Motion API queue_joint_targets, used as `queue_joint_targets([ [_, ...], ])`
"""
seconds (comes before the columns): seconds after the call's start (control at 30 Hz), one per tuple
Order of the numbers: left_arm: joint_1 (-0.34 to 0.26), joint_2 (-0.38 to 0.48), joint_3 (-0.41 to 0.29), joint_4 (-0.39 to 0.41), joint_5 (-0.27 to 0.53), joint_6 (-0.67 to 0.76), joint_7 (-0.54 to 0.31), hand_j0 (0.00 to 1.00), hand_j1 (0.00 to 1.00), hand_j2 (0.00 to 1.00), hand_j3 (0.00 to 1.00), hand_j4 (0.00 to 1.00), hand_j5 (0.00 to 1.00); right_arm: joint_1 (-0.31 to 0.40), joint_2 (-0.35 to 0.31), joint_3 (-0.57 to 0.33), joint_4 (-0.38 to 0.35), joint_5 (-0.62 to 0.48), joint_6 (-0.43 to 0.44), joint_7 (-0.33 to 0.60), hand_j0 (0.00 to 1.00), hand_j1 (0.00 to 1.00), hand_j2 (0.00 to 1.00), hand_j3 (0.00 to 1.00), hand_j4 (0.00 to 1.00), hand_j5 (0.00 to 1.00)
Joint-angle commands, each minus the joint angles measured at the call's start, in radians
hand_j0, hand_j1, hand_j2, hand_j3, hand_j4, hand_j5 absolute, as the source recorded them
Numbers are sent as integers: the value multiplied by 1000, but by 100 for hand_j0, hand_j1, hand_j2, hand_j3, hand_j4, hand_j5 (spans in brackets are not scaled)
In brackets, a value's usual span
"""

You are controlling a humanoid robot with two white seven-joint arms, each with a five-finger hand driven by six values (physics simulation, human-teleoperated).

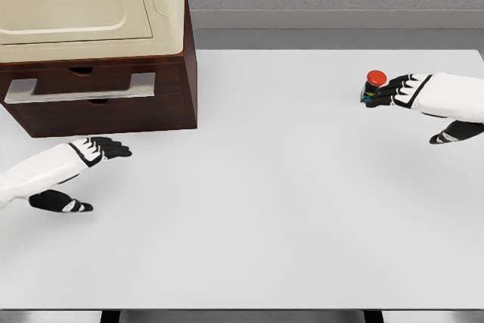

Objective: Open the cabinet drawer with left arm, and place a switch into the drawer with right arm

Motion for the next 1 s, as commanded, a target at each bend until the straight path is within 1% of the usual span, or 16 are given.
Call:
queue_joint_targets([
  [0.0, -2, 4, -1, -10, 5, 0, -2, 100, 100, 100, 100, 100, 100, 0, -2, 0, -2, -4, 3, 0, 100, 100, 100, 100, 100, 100],
  [0.1, -38, 7, -1, -16, 0, 0, -4, 100, 100, 100, 100, 100, 100, -2, 1, 0, 3, -6, 3, 0, 100, 100, 100, 100, 100, 100],
  [0.23, -141, 7, -43, -80, 2, 0, -21, 100, 100, 100, 100, 100, 100, -55, 28, -3, 89, -1, 3, 0, 100, 100, 100, 100, 100, 100],
  [0.33, -192, 5, -43, -82, 23, 0, -27, 100, 100, 100, 100, 100, 100, -104, 108, -9, 283, -3, 3, 0, 100, 100, 100, 100, 100, 100],
  [0.4, -244, 8, -47, -82, 86, 0, -57, 100, 100, 100, 100, 100, 100, -109, 123, -1, 323, 2, 3, 0, 100, 100, 100, 100, 100, 100],
  [0.47, -354, 79, -173, -82, 223, 0, -105, 100, 100, 100, 100, 100, 100, -159, 151, -4, 331, 117, 3, 0, 100, 100, 100, 100, 100, 100],
  [0.5, -397, 90, -213, -82, 235, 0, -107, 100, 100, 100, 100, 100, 100, -176, 180, -4, 333, 173, 3, 0, 100, 100, 100, 100, 100, 100],
  [0.57, -524, 159, -398, -82, 319, 0, -107, 100, 100, 100, 100, 100, 100, -236, 243, 2, 382, 224, 3, 0, 100, 100, 100, 100, 100, 100],
  [0.6, -587, 192, -454, -82, 327, 0, -107, 100, 100, 100, 100, 100, 100, -276, 258, 28, 412, 232, 3, 0, 100, 100, 100, 100, 100, 100],
  [0.63, -624, 194, -463, -82, 324, 0, -111, 100, 100, 100, 100, 100, 100, -311, 277, 71, 441, 235, 3, 0, 100, 100, 100, 100, 100, 100],
  [0.73, -646, 186, -475, -83, 327, 0, -116, 100, 100, 100, 100, 100, 100, -353, 346, 91, 514, 310, 3, 0, 100, 100, 100, 100, 100, 100],
  [0.77, -646, 194, -514, -82, 376, 0, -117, 100, 100, 100, 100, 100, 100, -357, 347, 109, 515, 310, 3, 0, 100, 100, 100, 100, 100, 100],
  [0.8, -647, 196, -520, -82, 421, 0, -200, 100, 100, 100, 100, 100, 100, -373, 352, 130, 520, 312, 3, 0, 100, 100, 100, 100, 100, 100],
  [0.87, -672, 188, -521, -82, 643, 0, -490, 100, 100, 100, 100, 100, 100, -399, 375, 170, 569, 321, 3, 0, 100, 100, 100, 100, 100, 100],
  [0.93, -686, 188, -527, -82, 801, 0, -594, 100, 100, 100, 100, 100, 100, -422, 412, 173, 622, 361, 3, 0, 100, 100, 100, 100, 100, 100],
  [0.97, -686, 188, -534, -80, 824, 0, -604, 100, 100, 100, 100, 100, 100, -425, 415, 184, 624, 373, 3, 0, 100, 100, 100, 100, 100, 100],
])
